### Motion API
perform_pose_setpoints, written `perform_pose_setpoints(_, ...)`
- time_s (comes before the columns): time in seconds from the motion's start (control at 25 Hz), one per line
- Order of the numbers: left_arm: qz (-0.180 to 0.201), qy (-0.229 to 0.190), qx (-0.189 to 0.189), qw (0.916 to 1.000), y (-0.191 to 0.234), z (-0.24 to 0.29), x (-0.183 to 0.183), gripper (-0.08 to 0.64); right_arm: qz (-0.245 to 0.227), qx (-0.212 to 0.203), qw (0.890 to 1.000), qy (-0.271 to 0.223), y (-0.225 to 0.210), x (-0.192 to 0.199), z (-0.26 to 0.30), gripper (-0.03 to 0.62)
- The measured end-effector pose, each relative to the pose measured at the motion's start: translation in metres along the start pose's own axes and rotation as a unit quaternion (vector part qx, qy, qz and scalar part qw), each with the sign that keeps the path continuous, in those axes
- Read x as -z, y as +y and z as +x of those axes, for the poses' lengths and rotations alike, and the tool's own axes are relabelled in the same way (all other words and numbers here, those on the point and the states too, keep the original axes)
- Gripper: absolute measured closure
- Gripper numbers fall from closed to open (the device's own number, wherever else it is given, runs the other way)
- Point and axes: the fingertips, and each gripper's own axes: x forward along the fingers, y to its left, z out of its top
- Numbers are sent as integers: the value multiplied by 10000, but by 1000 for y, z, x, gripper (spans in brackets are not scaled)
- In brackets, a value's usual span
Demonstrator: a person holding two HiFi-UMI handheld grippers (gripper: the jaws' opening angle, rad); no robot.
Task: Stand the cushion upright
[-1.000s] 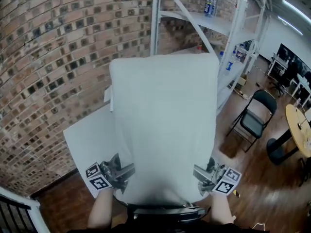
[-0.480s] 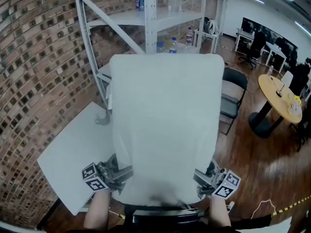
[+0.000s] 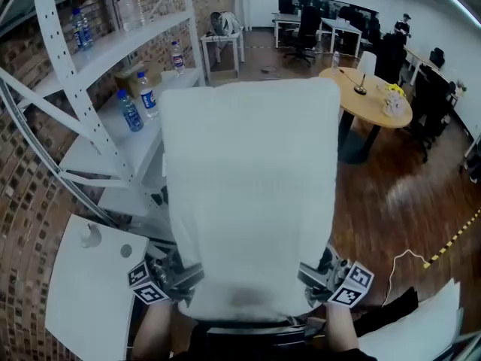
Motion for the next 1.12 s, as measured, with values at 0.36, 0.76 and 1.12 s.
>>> perform_pose_setpoints(0.36,-469,381,560,9966,165,87,28,199,-258,963,9946,-300,-145,-4,26,192)
perform_pose_setpoints(0.76,-711,624,1331,9866,329,212,-27,199,-756,1689,9810,-591,-286,-76,114,192)
perform_pose_setpoints(1.12,-797,675,1027,9892,446,321,-1,198,-490,1645,9838,-522,-436,-124,126,192)
